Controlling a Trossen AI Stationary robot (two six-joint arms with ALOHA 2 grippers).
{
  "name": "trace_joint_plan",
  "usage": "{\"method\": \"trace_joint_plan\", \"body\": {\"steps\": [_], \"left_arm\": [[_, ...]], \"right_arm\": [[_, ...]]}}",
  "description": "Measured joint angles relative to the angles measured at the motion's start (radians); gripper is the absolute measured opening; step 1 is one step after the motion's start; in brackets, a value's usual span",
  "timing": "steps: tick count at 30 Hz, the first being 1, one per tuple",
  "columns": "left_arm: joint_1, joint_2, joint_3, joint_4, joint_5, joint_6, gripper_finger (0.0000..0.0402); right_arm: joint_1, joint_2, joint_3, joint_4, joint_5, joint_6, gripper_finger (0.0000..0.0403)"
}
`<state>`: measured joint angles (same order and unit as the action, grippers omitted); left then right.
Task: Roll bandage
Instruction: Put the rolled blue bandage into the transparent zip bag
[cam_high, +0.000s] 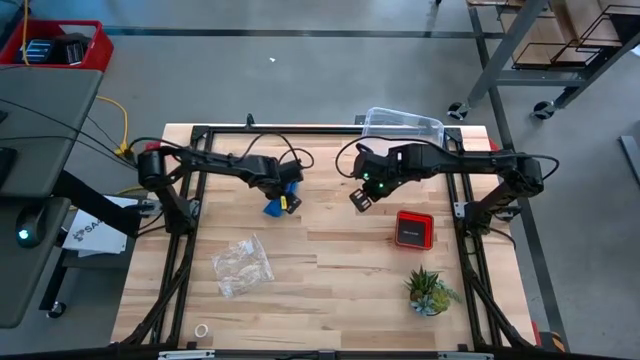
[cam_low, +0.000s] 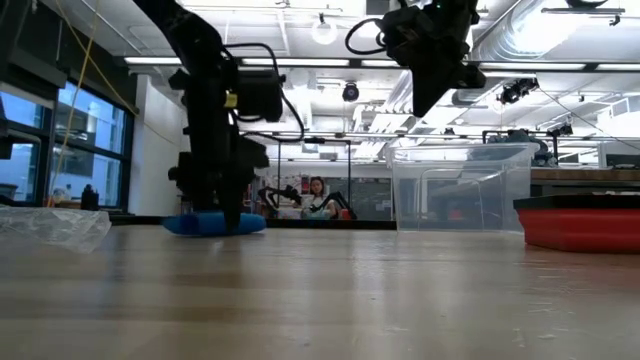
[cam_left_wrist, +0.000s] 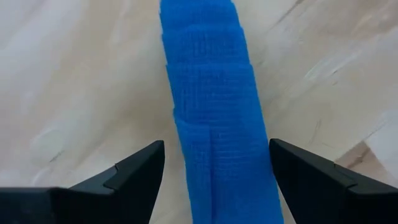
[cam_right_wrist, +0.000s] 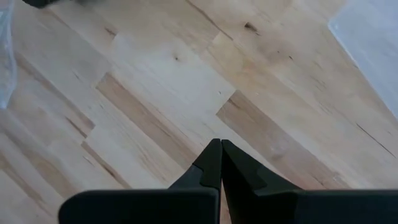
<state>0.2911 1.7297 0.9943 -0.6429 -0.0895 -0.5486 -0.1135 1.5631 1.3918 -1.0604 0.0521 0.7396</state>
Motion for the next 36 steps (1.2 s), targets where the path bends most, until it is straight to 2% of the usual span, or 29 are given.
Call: {"method": "trace_joint_plan", "body": {"steps": [5,7,10,13,14,17,19,25,29,32,36], "left_arm": [[-0.007,0.042,0.002,0.033,-0.010,-0.027,0.0281],[-0.014,0.042,0.003,0.033,-0.021,-0.033,0.0262],[-0.024,0.020,0.000,0.026,-0.050,-0.024,0.0184],[-0.026,-0.034,0.000,0.003,-0.066,0.019,0.0057],[-0.026,-0.057,0.000,-0.010,-0.070,0.029,0.0033],[-0.026,-0.153,0.000,-0.057,-0.088,0.034,0.0030],[-0.026,-0.240,0.000,-0.101,-0.112,0.037,0.0029],[-0.074,-0.554,0.000,-0.223,-0.166,0.000,0.0028],[-0.151,-0.746,0.000,-0.329,-0.227,-0.165,0.0028],[-0.223,-0.858,0.000,-0.375,-0.273,-0.275,0.0028],[-0.291,-0.936,0.000,-0.425,-0.321,-0.387,0.0028]], "right_arm": [[0.000,0.000,0.000,0.018,0.000,0.001,0.0000],[0.000,0.000,0.000,0.018,0.000,0.002,0.0000],[0.002,0.000,0.000,0.018,0.000,0.003,0.0000],[0.003,0.000,0.000,0.018,0.000,0.000,0.0000],[0.003,0.000,0.000,0.019,-0.001,-0.003,0.0000],[0.003,0.001,0.000,0.052,-0.007,-0.007,0.0000],[0.003,0.011,0.000,0.126,-0.052,-0.014,0.0000],[0.025,0.141,0.000,0.522,-0.287,-0.062,0.0000],[0.070,0.249,0.000,0.799,-0.387,0.017,0.0005],[0.109,0.314,0.002,0.957,-0.405,0.050,0.0028],[0.151,0.405,0.003,1.098,-0.422,0.130,0.0092]]}}
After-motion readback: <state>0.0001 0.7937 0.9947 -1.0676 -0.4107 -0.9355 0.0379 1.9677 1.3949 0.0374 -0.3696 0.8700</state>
